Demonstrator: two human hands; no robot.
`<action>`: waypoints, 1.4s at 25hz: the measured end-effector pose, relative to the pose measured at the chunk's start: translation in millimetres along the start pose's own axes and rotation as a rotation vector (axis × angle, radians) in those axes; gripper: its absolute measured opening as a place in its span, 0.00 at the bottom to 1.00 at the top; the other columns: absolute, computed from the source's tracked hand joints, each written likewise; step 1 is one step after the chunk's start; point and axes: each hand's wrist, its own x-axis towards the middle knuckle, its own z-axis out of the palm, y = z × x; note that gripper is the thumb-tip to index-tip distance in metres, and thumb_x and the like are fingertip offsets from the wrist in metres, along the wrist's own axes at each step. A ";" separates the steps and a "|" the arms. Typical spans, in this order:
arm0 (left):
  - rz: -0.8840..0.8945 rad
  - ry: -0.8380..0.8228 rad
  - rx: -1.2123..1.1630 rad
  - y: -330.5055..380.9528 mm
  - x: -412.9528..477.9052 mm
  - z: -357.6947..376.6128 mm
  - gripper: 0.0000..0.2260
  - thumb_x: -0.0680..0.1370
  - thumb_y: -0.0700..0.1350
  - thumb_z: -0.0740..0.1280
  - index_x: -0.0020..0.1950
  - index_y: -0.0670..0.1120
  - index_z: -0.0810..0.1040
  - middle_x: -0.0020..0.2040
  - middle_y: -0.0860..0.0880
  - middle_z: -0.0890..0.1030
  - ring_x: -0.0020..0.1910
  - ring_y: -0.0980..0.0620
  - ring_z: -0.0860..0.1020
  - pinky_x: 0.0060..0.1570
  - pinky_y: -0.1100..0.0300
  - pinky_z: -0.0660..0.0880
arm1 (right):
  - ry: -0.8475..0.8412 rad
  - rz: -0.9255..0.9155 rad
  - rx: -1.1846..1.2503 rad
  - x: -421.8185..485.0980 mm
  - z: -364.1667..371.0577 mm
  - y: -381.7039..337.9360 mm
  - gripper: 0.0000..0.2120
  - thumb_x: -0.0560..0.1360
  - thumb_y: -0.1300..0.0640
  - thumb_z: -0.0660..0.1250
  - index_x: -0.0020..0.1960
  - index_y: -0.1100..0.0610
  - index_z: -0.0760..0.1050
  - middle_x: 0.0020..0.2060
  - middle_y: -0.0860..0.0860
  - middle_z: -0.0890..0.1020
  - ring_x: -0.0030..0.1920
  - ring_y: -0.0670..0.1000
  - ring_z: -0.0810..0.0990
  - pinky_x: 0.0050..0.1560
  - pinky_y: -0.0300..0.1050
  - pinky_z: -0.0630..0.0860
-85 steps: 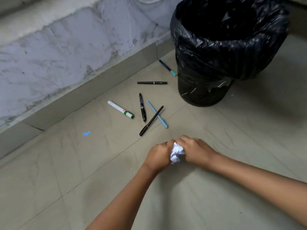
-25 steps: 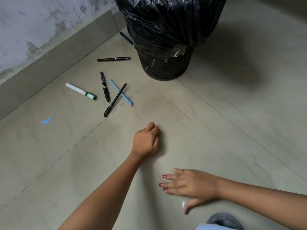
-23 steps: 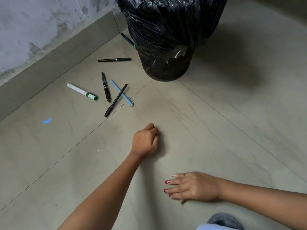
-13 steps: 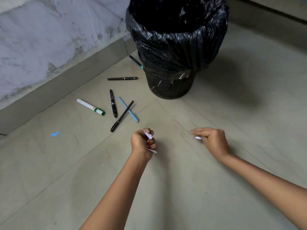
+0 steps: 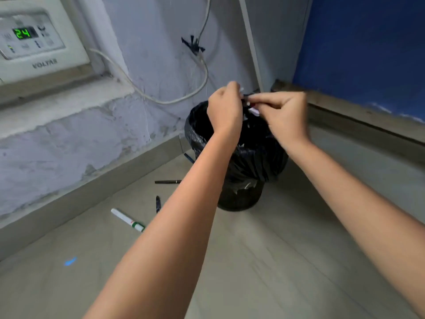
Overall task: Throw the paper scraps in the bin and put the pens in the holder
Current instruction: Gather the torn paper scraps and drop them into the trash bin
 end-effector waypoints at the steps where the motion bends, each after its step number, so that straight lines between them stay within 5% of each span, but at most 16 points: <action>1: 0.041 -0.034 0.158 -2.1 9.6 3.6 0.13 0.74 0.46 0.62 0.30 0.45 0.74 0.26 0.49 0.75 0.31 0.46 0.74 0.33 0.56 0.68 | -0.079 -0.006 -0.139 10.3 4.9 10.2 0.14 0.68 0.71 0.65 0.46 0.56 0.83 0.40 0.51 0.85 0.40 0.42 0.81 0.43 0.34 0.74; 3: 0.113 -0.083 0.376 -11.4 20.9 -1.6 0.10 0.78 0.46 0.61 0.43 0.41 0.77 0.39 0.47 0.77 0.42 0.47 0.75 0.41 0.58 0.67 | -0.171 -0.089 -0.417 12.2 5.9 21.7 0.15 0.69 0.72 0.63 0.47 0.59 0.83 0.42 0.53 0.85 0.46 0.48 0.81 0.45 0.32 0.72; 7: 0.548 0.078 0.241 -42.1 -24.0 -55.6 0.07 0.76 0.37 0.60 0.49 0.40 0.77 0.47 0.47 0.78 0.49 0.53 0.75 0.51 0.62 0.70 | 0.098 -0.541 -0.386 -57.8 -1.3 21.4 0.09 0.69 0.73 0.66 0.43 0.63 0.82 0.44 0.59 0.84 0.49 0.56 0.82 0.56 0.41 0.73; 9: 0.650 0.081 0.376 -100.8 -71.6 -90.5 0.09 0.74 0.36 0.59 0.52 0.40 0.75 0.50 0.47 0.77 0.53 0.54 0.74 0.56 0.63 0.69 | -0.069 -0.617 -0.404 -130.9 0.8 41.5 0.07 0.71 0.66 0.67 0.48 0.58 0.79 0.52 0.57 0.77 0.54 0.56 0.76 0.58 0.44 0.72; 12: 0.428 -0.295 0.837 -221.5 -145.2 -147.8 0.16 0.74 0.44 0.59 0.62 0.47 0.69 0.63 0.45 0.75 0.69 0.51 0.64 0.66 0.49 0.67 | -0.700 -0.391 -0.568 -238.4 -2.1 111.2 0.13 0.74 0.53 0.63 0.58 0.51 0.73 0.63 0.53 0.72 0.63 0.52 0.70 0.58 0.49 0.75; 14: 0.290 -0.493 1.091 -275.1 -180.2 -177.6 0.20 0.75 0.49 0.57 0.68 0.51 0.64 0.71 0.48 0.67 0.73 0.50 0.56 0.68 0.42 0.63 | -0.950 -0.209 -0.694 -285.0 -11.3 144.2 0.19 0.78 0.43 0.52 0.66 0.47 0.67 0.68 0.52 0.71 0.69 0.50 0.63 0.65 0.53 0.68; 17: 0.234 -0.539 1.231 -295.8 -199.3 -192.6 0.22 0.77 0.53 0.53 0.72 0.54 0.60 0.74 0.53 0.59 0.74 0.50 0.53 0.72 0.48 0.51 | -1.007 -0.084 -0.799 -314.7 -18.0 162.5 0.25 0.78 0.40 0.43 0.70 0.47 0.62 0.72 0.49 0.63 0.73 0.50 0.56 0.72 0.51 0.51; 27: 0.160 -0.637 1.244 -290.6 -189.4 -190.6 0.24 0.76 0.53 0.54 0.72 0.53 0.59 0.73 0.51 0.62 0.73 0.47 0.56 0.69 0.47 0.51 | -1.100 0.006 -0.920 -305.3 -13.8 152.5 0.23 0.78 0.42 0.42 0.71 0.42 0.57 0.73 0.51 0.58 0.75 0.52 0.49 0.73 0.52 0.45; 29: 0.089 -0.758 1.255 -279.7 -178.3 -192.3 0.25 0.75 0.56 0.53 0.72 0.54 0.60 0.73 0.51 0.64 0.73 0.47 0.58 0.69 0.47 0.53 | -1.142 0.036 -0.947 -300.4 -9.4 148.0 0.23 0.78 0.42 0.39 0.71 0.41 0.58 0.73 0.51 0.57 0.74 0.53 0.50 0.72 0.52 0.44; 32: -0.154 -1.034 1.319 -239.7 -150.2 -187.9 0.28 0.75 0.57 0.58 0.73 0.52 0.55 0.76 0.50 0.56 0.74 0.46 0.53 0.69 0.37 0.56 | -1.261 0.058 -1.040 -294.3 -6.5 138.4 0.23 0.79 0.43 0.38 0.70 0.44 0.59 0.73 0.52 0.58 0.73 0.56 0.56 0.70 0.54 0.52; 35: -0.468 -0.942 1.069 -167.7 -120.2 -179.9 0.21 0.79 0.53 0.57 0.70 0.50 0.63 0.76 0.48 0.55 0.73 0.46 0.58 0.70 0.39 0.56 | -1.450 0.293 -1.069 -263.1 12.8 97.0 0.24 0.76 0.47 0.57 0.71 0.50 0.61 0.74 0.53 0.56 0.71 0.60 0.65 0.67 0.54 0.68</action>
